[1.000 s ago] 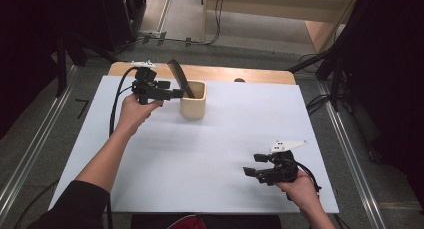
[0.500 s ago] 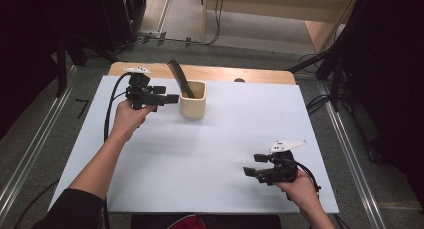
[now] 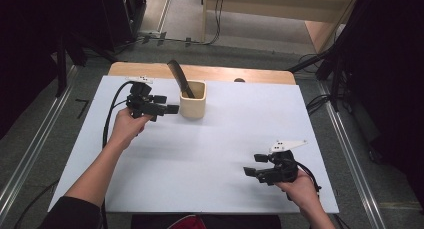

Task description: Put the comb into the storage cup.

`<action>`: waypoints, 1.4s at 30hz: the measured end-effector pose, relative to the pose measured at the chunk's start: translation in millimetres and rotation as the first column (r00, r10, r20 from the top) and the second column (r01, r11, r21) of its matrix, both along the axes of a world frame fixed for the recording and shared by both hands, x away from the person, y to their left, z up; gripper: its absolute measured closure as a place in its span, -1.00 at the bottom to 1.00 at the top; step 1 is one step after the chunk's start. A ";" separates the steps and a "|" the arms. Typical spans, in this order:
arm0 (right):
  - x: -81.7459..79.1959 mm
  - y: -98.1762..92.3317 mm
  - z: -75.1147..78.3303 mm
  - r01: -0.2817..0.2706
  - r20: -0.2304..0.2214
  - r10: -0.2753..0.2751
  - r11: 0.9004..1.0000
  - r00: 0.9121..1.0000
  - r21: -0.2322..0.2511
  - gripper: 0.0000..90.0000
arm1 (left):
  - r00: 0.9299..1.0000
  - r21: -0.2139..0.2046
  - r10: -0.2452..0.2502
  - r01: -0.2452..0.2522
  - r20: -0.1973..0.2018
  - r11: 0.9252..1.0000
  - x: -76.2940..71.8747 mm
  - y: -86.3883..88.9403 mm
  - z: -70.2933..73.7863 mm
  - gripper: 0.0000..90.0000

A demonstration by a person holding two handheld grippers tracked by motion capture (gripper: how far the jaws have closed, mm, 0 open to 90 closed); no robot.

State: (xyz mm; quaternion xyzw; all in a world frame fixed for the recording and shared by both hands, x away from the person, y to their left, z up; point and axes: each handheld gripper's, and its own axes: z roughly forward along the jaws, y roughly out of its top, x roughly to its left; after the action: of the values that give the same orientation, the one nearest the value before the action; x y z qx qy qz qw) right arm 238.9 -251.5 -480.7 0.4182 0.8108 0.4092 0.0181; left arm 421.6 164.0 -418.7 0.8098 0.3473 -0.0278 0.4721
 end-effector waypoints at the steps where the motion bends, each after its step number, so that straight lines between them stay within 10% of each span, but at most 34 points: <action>1: 0.1 -0.1 0.0 0.001 0.001 -0.001 1.000 1.000 0.001 -0.41 | 1.000 0.003 -0.004 0.004 -0.001 1.000 -1.6 0.0 -0.9 -0.67; 42: 1.8 -2.7 -0.2 0.021 -0.007 -0.021 1.000 1.000 0.000 -0.42 | 0.999 0.008 -0.040 0.040 -0.026 0.999 -77.7 18.3 -10.7 -0.66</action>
State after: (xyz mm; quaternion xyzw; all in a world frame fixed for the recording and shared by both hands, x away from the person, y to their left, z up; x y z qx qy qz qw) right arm 240.7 -254.2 -480.9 0.4284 0.8063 0.4074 0.0195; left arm 343.9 182.3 -429.4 0.8182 0.3373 -0.0461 0.4633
